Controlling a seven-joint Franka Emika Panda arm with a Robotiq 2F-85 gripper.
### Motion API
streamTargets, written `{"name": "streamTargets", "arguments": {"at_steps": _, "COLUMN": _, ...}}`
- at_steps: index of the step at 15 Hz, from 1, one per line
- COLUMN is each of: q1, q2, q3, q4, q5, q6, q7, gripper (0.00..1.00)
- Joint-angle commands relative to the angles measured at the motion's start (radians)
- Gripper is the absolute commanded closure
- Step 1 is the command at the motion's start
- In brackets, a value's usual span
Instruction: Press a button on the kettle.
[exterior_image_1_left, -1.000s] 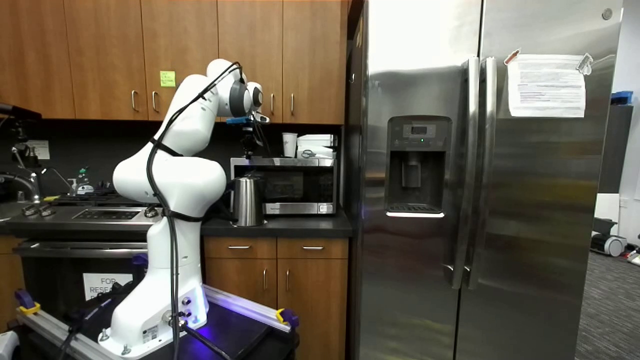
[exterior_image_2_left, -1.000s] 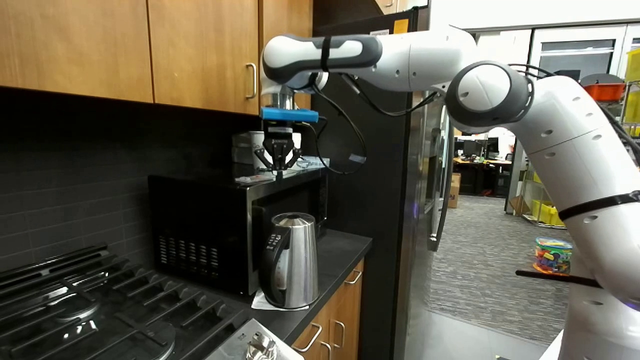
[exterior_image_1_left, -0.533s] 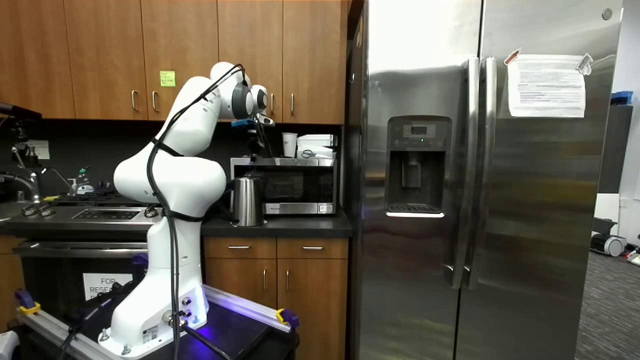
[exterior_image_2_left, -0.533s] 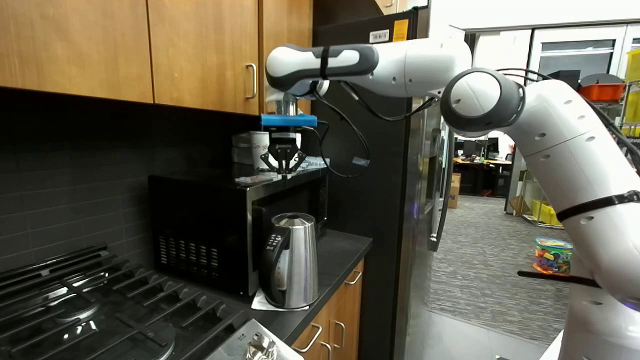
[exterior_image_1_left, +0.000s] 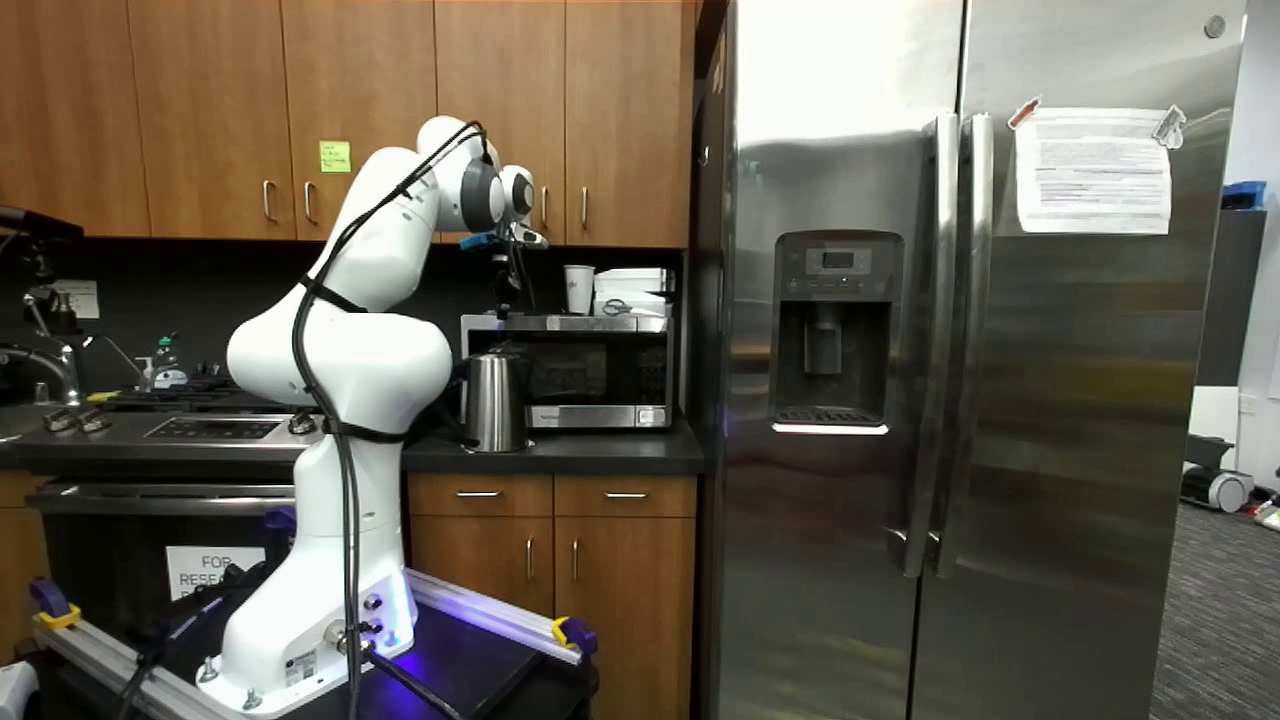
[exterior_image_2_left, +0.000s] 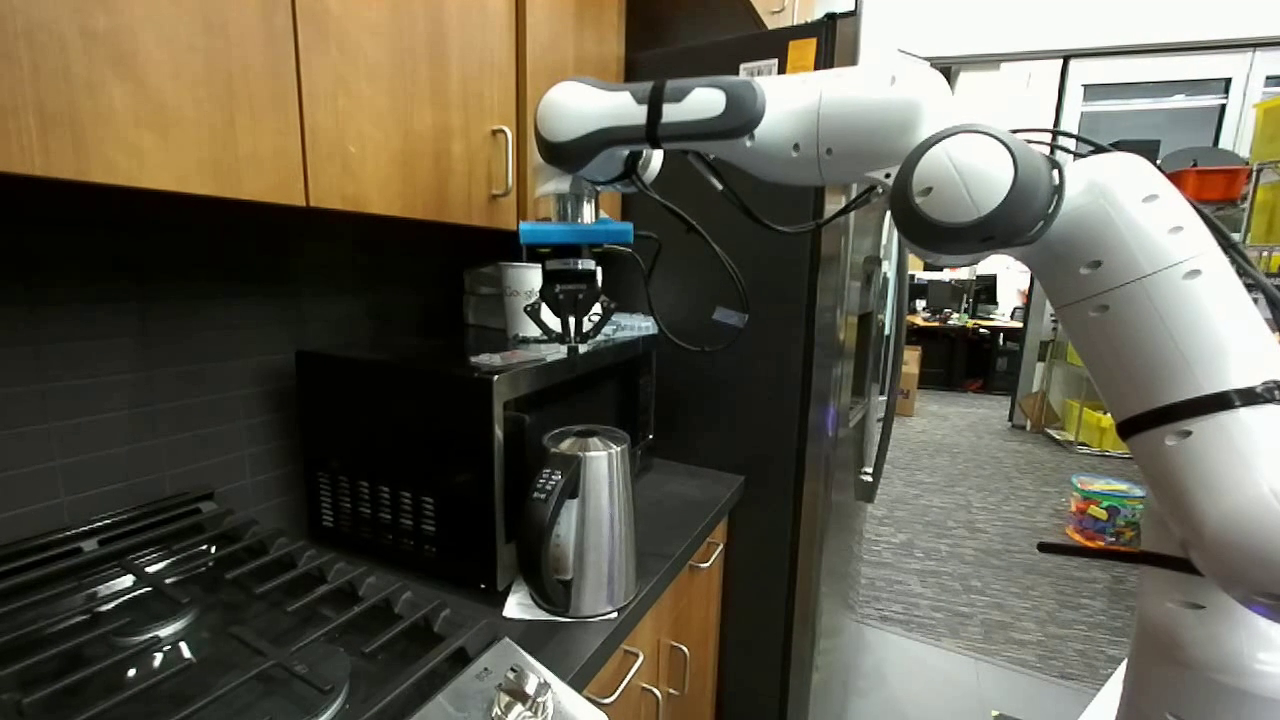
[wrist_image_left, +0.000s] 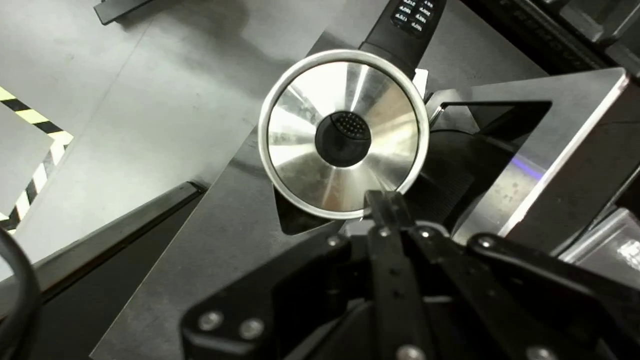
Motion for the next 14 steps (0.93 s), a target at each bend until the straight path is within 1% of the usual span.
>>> {"name": "streamTargets", "arguments": {"at_steps": 1, "q1": -0.011, "q2": -0.076, "q3": -0.001, "q4": -0.143, "q5": 0.016, "q6": 0.102, "q7": 0.025, "gripper": 1.00}}
{"name": "streamTargets", "arguments": {"at_steps": 5, "q1": -0.025, "q2": -0.187, "q3": -0.003, "q4": -0.349, "q5": 0.009, "q6": 0.241, "q7": 0.009, "gripper": 1.00}}
{"name": "streamTargets", "arguments": {"at_steps": 9, "q1": -0.043, "q2": -0.323, "q3": -0.004, "q4": -0.543, "q5": -0.001, "q6": 0.274, "q7": -0.017, "gripper": 1.00}}
{"name": "streamTargets", "arguments": {"at_steps": 11, "q1": -0.043, "q2": -0.391, "q3": -0.011, "q4": -0.638, "q5": -0.010, "q6": 0.314, "q7": -0.038, "gripper": 1.00}}
{"name": "streamTargets", "arguments": {"at_steps": 14, "q1": -0.048, "q2": -0.466, "q3": 0.000, "q4": -0.786, "q5": -0.030, "q6": 0.476, "q7": -0.066, "gripper": 1.00}}
